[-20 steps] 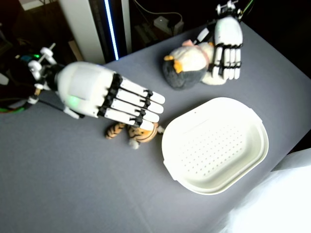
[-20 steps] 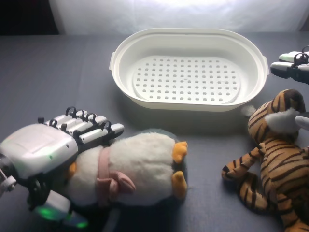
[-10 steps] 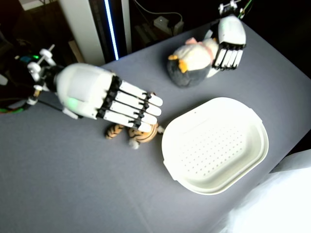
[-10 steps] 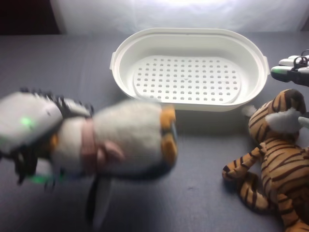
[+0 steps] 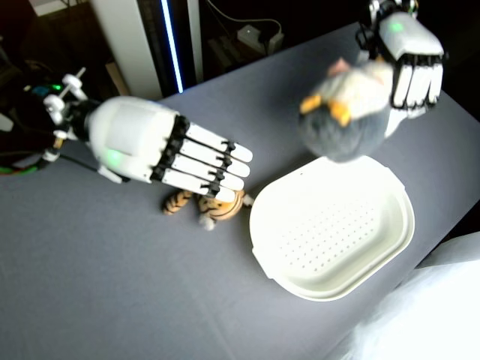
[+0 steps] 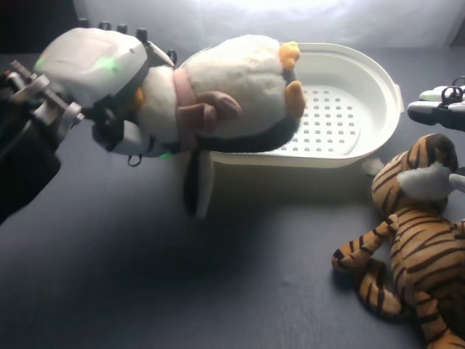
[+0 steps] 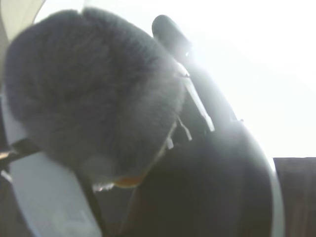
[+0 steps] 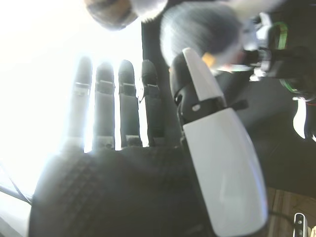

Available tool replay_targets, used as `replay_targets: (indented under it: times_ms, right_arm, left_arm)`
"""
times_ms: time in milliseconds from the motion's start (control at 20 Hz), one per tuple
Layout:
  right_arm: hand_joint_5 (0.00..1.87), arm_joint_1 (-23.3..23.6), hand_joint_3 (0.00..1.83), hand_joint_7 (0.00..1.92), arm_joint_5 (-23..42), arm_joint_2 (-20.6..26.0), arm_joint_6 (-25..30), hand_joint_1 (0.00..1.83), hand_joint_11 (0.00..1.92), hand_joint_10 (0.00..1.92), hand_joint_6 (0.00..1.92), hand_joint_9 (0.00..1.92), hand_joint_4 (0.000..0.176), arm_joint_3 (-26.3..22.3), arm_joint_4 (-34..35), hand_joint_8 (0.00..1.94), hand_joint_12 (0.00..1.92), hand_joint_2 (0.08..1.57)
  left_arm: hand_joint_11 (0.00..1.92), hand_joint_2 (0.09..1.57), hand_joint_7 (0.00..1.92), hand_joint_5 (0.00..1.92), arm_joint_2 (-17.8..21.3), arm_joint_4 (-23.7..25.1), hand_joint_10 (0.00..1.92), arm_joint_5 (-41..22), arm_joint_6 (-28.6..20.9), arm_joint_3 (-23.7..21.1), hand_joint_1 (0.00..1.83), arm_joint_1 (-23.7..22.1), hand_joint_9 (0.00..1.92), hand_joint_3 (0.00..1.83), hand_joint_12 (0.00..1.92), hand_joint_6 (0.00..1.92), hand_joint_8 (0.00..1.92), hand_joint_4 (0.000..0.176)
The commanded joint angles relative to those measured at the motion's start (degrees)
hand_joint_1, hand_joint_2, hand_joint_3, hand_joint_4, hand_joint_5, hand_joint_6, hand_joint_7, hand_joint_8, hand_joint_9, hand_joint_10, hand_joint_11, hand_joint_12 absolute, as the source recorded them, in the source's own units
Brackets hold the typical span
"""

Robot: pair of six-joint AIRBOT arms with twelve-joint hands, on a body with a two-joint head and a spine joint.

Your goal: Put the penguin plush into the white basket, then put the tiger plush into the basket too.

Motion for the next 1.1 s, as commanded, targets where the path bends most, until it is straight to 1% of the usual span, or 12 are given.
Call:
replay_targets:
  times_ms: [0,200,250,300,350,400,450,550,600,700,800,1050]
  right_arm:
    - [0.43,0.10,0.00,0.37,7.20,-0.01,0.32,0.97,0.20,0.01,0.00,0.36,0.000,0.17,0.64,0.01,0.50,1.32]
    - [0.45,-0.23,0.00,0.39,7.19,-0.18,0.32,0.95,0.19,0.01,0.00,0.39,0.000,0.17,0.29,0.01,0.64,1.32]
    - [0.45,-0.30,0.00,0.41,7.19,-0.22,0.36,0.98,0.21,0.01,0.00,0.42,0.000,0.15,0.26,0.01,0.66,1.31]
    - [0.45,-0.44,0.00,0.41,7.19,-0.24,0.48,0.98,0.21,0.01,0.00,0.42,0.000,0.14,0.26,0.01,0.66,1.31]
    - [0.45,-0.52,0.00,0.41,7.19,-0.25,0.52,0.98,0.22,0.01,0.00,0.43,0.006,0.14,0.26,0.01,0.67,1.31]
    - [0.45,-0.60,0.00,0.41,7.19,-0.26,0.53,1.01,0.22,0.01,0.00,0.43,0.000,0.14,0.27,0.00,0.68,1.31]
    - [0.45,-0.67,0.00,0.41,7.19,-0.28,0.53,1.02,0.22,0.00,0.00,0.44,0.000,0.13,0.27,0.00,0.72,1.31]
    - [0.46,-0.72,0.00,0.42,7.19,-0.37,0.53,1.02,0.22,0.00,0.00,0.45,0.000,0.13,0.27,0.00,0.73,1.31]
    - [0.45,-0.80,0.00,0.43,7.19,-0.40,0.71,1.01,0.20,0.00,0.00,0.44,0.000,0.12,0.12,0.00,0.72,1.32]
    - [0.45,-0.81,0.00,0.44,7.23,-0.36,0.97,1.02,0.20,0.00,0.00,0.44,0.000,0.12,-0.13,0.01,0.71,1.31]
    - [0.43,-0.77,0.00,0.42,8.83,0.17,0.98,1.05,0.19,0.00,0.00,0.43,0.000,-0.07,-0.14,0.00,0.71,1.27]
    - [0.31,-0.98,0.00,0.33,14.70,3.59,0.67,0.96,0.07,0.00,0.00,0.34,0.085,-3.09,-2.41,0.00,0.78,1.07]
  left_arm:
    - [0.81,1.02,1.18,1.28,-0.48,0.51,1.00,-3.16,0.06,1.47,1.40,-2.34,1.06,0.00,1.13,0.29,0.65,0.000]
    - [0.80,1.05,1.13,1.12,-3.00,-3.90,1.10,2.14,7.05,4.81,1.40,-6.49,1.02,0.00,1.17,0.62,0.71,0.000]
    - [0.61,1.07,1.02,1.16,-3.04,-3.91,0.67,2.07,7.06,4.79,1.28,-6.58,0.92,0.00,1.20,0.57,1.00,0.000]
    - [0.61,1.07,1.02,1.16,-3.07,-3.65,0.67,1.90,7.10,4.63,1.28,-6.73,0.92,0.00,1.20,0.57,1.00,0.000]
    - [0.48,1.06,0.89,1.11,-3.07,-3.55,0.38,1.77,7.26,4.52,1.20,-6.82,0.86,0.00,1.13,0.73,0.47,0.000]
    - [0.36,0.98,0.75,0.81,-3.07,-3.40,0.20,1.62,7.67,4.32,1.14,-6.93,0.74,0.00,1.02,0.24,0.18,0.000]
    - [0.29,0.93,0.68,0.71,-3.01,-3.20,0.10,1.48,7.98,4.07,1.11,-6.96,0.68,0.00,0.94,0.06,0.05,0.000]
    - [0.02,0.88,0.38,0.42,-2.62,-2.69,0.00,0.58,8.38,3.08,1.03,-6.68,0.38,0.00,0.91,0.00,0.00,0.081]
    - [0.00,0.85,0.15,0.22,-2.09,-2.32,0.00,-0.74,8.40,2.00,0.98,-6.12,0.15,0.00,0.54,0.00,0.00,0.148]
    - [0.00,0.85,0.10,0.17,-1.04,-1.63,0.00,-2.96,8.41,0.22,0.96,-5.26,0.10,0.00,0.46,0.00,0.00,0.167]
    - [0.00,0.83,0.00,0.07,0.11,-0.68,0.00,-5.51,8.41,-1.72,0.91,-4.16,0.00,0.00,0.03,0.00,0.00,0.176]
    - [0.00,0.83,0.00,0.00,4.25,2.79,0.00,-14.25,8.28,-8.78,0.79,-0.06,0.00,0.00,0.00,0.00,0.00,0.176]
